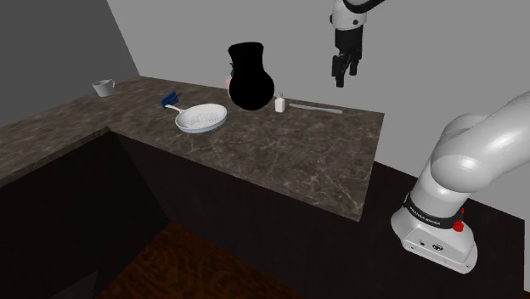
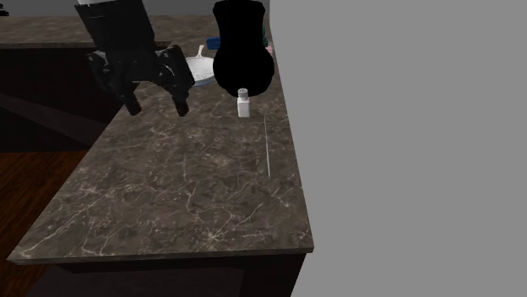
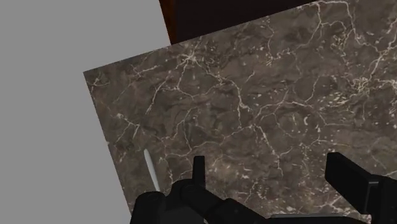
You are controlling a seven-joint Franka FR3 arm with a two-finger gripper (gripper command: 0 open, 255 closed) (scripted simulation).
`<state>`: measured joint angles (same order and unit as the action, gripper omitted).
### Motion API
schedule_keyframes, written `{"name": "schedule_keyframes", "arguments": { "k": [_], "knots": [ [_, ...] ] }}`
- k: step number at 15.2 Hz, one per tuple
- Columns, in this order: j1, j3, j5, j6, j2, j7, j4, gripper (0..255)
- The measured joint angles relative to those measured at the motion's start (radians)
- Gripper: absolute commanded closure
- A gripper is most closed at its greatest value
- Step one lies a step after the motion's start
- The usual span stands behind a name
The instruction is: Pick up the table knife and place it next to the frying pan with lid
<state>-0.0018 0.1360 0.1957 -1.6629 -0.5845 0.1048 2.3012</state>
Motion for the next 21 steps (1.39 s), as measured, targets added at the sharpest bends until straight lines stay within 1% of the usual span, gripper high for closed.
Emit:
{"name": "schedule_keyframes", "arguments": {
  "k": [5,9,12,14,16,21],
  "knots": [
    [-0.005,0.083,0.017,-0.129,0.153,0.111,-0.023,0],
    [-0.007,0.140,0.007,-0.215,0.288,0.203,-0.068,0],
    [-0.009,0.178,-0.019,-0.255,0.415,0.283,-0.151,0],
    [-0.012,0.194,-0.037,-0.289,0.482,0.327,-0.177,0],
    [-0.017,0.208,-0.067,-0.312,0.569,0.378,-0.236,0],
    [-0.048,0.221,-0.143,-0.358,0.779,0.500,-0.377,0]
  ]
}}
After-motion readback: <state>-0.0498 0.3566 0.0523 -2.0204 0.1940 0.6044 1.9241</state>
